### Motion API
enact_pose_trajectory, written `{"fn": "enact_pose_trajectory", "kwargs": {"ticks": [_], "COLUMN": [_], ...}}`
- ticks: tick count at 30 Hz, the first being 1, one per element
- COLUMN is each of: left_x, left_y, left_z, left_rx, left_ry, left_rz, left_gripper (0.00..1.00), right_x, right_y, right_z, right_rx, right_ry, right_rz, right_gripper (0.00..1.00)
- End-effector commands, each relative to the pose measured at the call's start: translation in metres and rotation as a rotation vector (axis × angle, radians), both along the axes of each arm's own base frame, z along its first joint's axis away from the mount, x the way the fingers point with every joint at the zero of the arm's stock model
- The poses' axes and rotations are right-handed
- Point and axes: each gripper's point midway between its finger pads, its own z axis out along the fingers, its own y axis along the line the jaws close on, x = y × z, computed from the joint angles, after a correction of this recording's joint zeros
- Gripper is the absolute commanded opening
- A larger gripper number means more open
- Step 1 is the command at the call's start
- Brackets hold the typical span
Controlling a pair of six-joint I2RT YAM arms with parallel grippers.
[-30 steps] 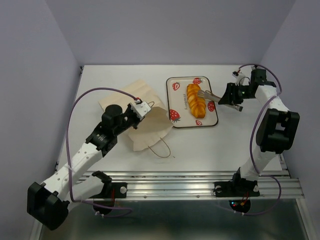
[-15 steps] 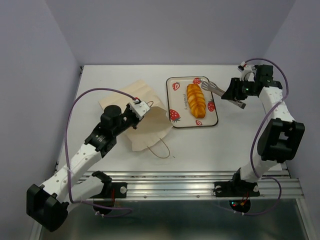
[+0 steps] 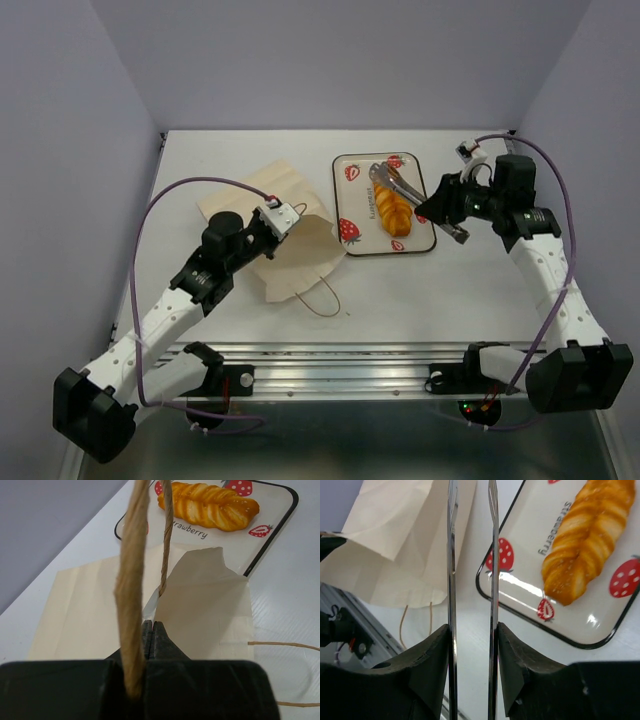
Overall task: Take the fake bread out of the paper bag
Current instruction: Take out the fake bread from the paper bag.
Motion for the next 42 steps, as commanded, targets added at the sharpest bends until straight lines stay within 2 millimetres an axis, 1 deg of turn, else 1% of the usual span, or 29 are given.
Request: {"fn": "enact_pose_trajectory", "kwargs": {"ticks": [1,2,3,5,7,8,11,12,14,15,17,19,21,22,23,26,27,28,30,31,32,33,34,35,36,39,40,41,42], "left_x": [0.006,0.006,0.006,0.005,0.006,0.006,0.009,0.01,0.01,0.01,0.012,0.015,0.019,0.021,0.024,0.028,0.03,0.031,0.033,0.032,0.032,0.031,0.031,0.031,0.031,0.031,0.031,0.032,0.031], "left_y": [-0.003,-0.003,-0.004,-0.005,-0.006,-0.006,-0.006,-0.007,-0.008,-0.01,-0.012,-0.012,-0.015,-0.016,-0.018,-0.022,-0.023,-0.024,-0.025,-0.026,-0.027,-0.027,-0.027,-0.027,-0.025,-0.023,-0.022,-0.021,-0.02], "left_z": [0.015,0.016,0.016,0.018,0.017,0.018,0.018,0.019,0.021,0.021,0.021,0.024,0.023,0.027,0.024,0.026,0.023,0.023,0.022,0.022,0.022,0.022,0.023,0.024,0.025,0.028,0.028,0.03,0.032], "left_rx": [-0.045,-0.05,-0.054,-0.066,-0.073,-0.08,-0.08,-0.081,-0.094,-0.097,-0.113,-0.119,-0.127,-0.134,-0.133,-0.151,-0.15,-0.155,-0.155,-0.157,-0.159,-0.16,-0.162,-0.168,-0.17,-0.183,-0.187,-0.195,-0.203], "left_ry": [-0.039,-0.043,-0.043,-0.047,-0.042,-0.046,-0.042,-0.04,-0.039,-0.036,-0.032,-0.034,-0.021,-0.02,-0.009,0.006,0.017,0.023,0.032,0.032,0.034,0.035,0.035,0.036,0.033,0.028,0.027,0.021,0.02], "left_rz": [0.017,0.015,0.012,0.009,0.012,0.016,0.026,0.025,0.021,0.014,0.018,0.025,0.029,0.031,0.034,0.036,0.039,0.043,0.045,0.037,0.033,0.03,0.032,0.038,0.045,0.064,0.071,0.08,0.085], "left_gripper": [0.0,0.0,0.0,0.0,0.0,0.0,0.0,0.0,0.0,0.0,0.0,0.0,0.0,0.0,0.0,0.0,0.0,0.0,0.0,0.0,0.0,0.0,0.0,0.0,0.0,0.0,0.0,0.0,0.0], "right_x": [-0.028,-0.041,-0.047,-0.071,-0.086,-0.096,-0.113,-0.126,-0.136,-0.146,-0.151,-0.158,-0.162,-0.164,-0.164,-0.16,-0.16,-0.159,-0.156,-0.148,-0.146,-0.138,-0.133,-0.123,-0.109,-0.085,-0.069,-0.065,-0.053], "right_y": [0.024,0.033,0.035,0.043,0.045,0.044,0.042,0.045,0.048,0.052,0.051,0.053,0.057,0.06,0.064,0.073,0.083,0.09,0.11,0.12,0.125,0.135,0.142,0.15,0.156,0.171,0.171,0.177,0.174], "right_z": [-0.002,-0.007,-0.008,-0.011,-0.017,-0.012,-0.017,-0.022,-0.025,-0.028,-0.034,-0.033,-0.032,-0.037,-0.038,-0.055,-0.054,-0.06,-0.061,-0.064,-0.058,-0.07,-0.072,-0.067,-0.075,-0.075,-0.082,-0.083,-0.085], "right_rx": [0.071,0.066,0.059,0.072,0.083,0.094,0.096,0.104,0.127,0.14,0.123,0.126,0.147,0.15,0.155,0.135,0.136,0.131,0.112,0.097,0.089,0.051,0.044,0.053,0.036,0.037,0.006,-0.006,-0.028], "right_ry": [0.024,0.056,0.062,0.085,0.11,0.094,0.112,0.135,0.16,0.177,0.192,0.187,0.187,0.2,0.201,0.241,0.227,0.246,0.215,0.208,0.175,0.194,0.19,0.148,0.154,0.108,0.101,0.084,0.065], "right_rz": [0.057,0.091,0.09,0.124,0.132,0.126,0.13,0.16,0.194,0.231,0.219,0.242,0.268,0.278,0.296,0.303,0.332,0.348,0.373,0.374,0.369,0.347,0.341,0.337,0.284,0.223,0.171,0.158,0.107], "right_gripper": [0.45,0.45,0.45,0.44,0.44,0.43,0.44,0.43,0.43,0.41,0.41,0.41,0.41,0.42,0.41,0.41,0.41,0.41,0.42,0.42,0.42,0.42,0.42,0.45,0.45,0.46,0.46,0.46,0.46]}}
